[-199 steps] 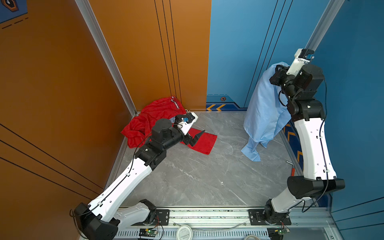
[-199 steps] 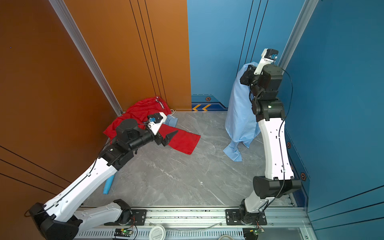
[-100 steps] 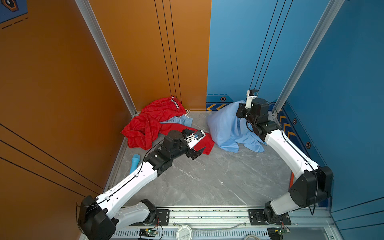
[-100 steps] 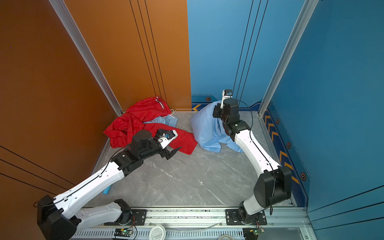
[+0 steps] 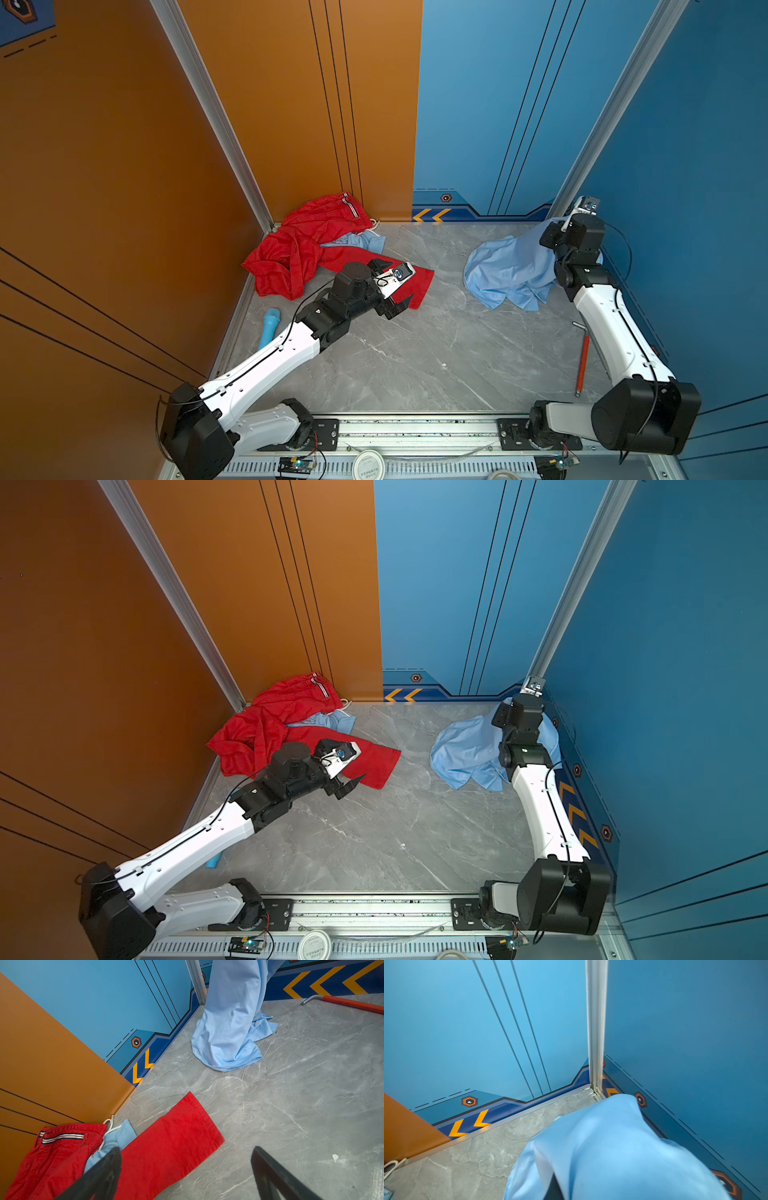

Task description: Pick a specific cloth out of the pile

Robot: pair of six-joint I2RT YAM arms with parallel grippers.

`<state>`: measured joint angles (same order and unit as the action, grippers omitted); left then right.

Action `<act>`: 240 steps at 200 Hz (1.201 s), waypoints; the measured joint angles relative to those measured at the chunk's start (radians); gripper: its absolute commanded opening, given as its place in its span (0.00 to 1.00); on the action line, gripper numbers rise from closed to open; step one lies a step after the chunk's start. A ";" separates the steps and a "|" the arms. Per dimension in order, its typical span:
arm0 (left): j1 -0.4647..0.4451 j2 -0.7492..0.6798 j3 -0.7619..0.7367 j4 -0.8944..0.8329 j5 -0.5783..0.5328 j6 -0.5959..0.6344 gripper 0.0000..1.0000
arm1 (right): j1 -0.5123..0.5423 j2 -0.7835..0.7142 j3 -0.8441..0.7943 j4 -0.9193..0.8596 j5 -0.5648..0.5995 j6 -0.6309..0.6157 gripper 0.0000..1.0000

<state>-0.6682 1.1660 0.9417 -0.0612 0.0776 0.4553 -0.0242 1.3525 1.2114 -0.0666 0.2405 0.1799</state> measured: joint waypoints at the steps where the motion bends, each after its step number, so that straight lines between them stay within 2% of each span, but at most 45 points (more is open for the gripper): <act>1: 0.000 0.000 0.000 0.000 0.000 0.000 0.98 | 0.005 0.004 0.002 0.001 0.001 -0.002 0.00; 33: -0.002 0.000 0.000 0.002 -0.005 0.000 0.98 | 0.223 0.187 0.027 0.031 0.007 -0.034 0.00; 60: -0.014 0.000 0.000 0.003 -0.018 0.001 0.98 | 0.320 0.342 0.041 0.035 -0.064 0.009 0.00; 87: -0.029 0.000 0.000 0.005 -0.026 0.002 0.98 | 0.285 0.406 0.032 0.044 -0.154 0.105 0.00; 117: -0.035 0.006 0.000 0.005 -0.026 0.007 0.98 | 0.094 0.356 -0.062 0.103 -0.252 0.231 0.00; 130: -0.035 0.008 0.000 0.005 -0.026 0.009 0.98 | -0.005 0.343 -0.102 0.104 -0.266 0.260 0.13; 140: -0.035 0.008 0.000 0.006 -0.026 0.009 0.98 | -0.062 0.346 -0.117 0.097 -0.267 0.268 0.33; 148: -0.035 0.008 0.000 0.005 -0.026 0.010 0.98 | -0.092 0.357 -0.119 0.076 -0.267 0.266 0.45; 163: -0.035 0.008 0.000 0.005 -0.027 0.010 0.98 | -0.096 0.383 -0.117 0.051 -0.272 0.244 0.60; 184: -0.035 0.008 0.000 0.005 -0.033 0.013 0.98 | -0.041 0.403 -0.115 -0.007 -0.236 0.187 0.99; 208: -0.038 0.008 0.000 0.005 -0.048 0.021 0.98 | 0.063 0.358 -0.132 -0.040 -0.074 0.110 1.00; 240: -0.040 0.009 0.000 0.005 -0.056 0.025 0.98 | 0.174 0.182 -0.195 -0.045 0.101 0.016 1.00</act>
<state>-0.7082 1.1748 0.9417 -0.0559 0.0219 0.4805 0.1497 1.5349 1.0168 -0.1120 0.3420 0.1959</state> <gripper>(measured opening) 0.979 0.997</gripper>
